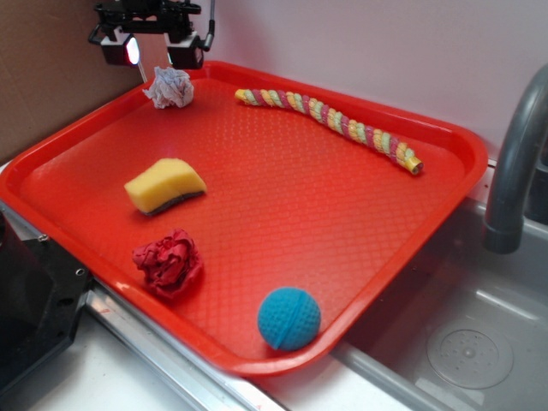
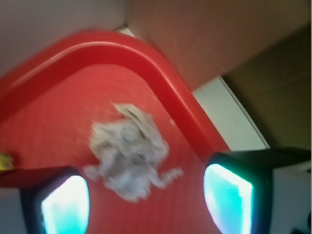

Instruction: Grab the white paper.

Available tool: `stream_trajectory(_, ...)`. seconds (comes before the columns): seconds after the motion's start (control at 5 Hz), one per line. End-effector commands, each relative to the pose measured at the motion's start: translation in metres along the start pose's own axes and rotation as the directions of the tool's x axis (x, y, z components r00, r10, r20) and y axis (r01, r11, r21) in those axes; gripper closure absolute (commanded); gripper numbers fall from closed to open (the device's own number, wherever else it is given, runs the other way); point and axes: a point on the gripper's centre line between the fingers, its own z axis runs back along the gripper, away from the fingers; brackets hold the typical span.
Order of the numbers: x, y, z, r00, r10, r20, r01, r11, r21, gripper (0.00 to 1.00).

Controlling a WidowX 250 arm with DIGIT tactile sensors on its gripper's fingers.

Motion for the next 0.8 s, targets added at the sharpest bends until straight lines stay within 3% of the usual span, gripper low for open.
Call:
stream_trajectory(0.0,0.023,-0.004,-0.016,1.0,-0.015,0.024,0.015,1.0,0.01,0.0)
stream_trajectory(0.2,0.018,-0.027,-0.032,0.998,-0.06,0.005,0.059,0.998,0.019,0.0)
stream_trajectory(0.4,0.01,-0.031,-0.027,0.999,-0.045,0.028,0.045,0.999,0.0,1.0)
stream_trajectory(0.6,0.008,-0.033,-0.025,0.999,-0.03,0.03,0.03,0.999,-0.011,1.0)
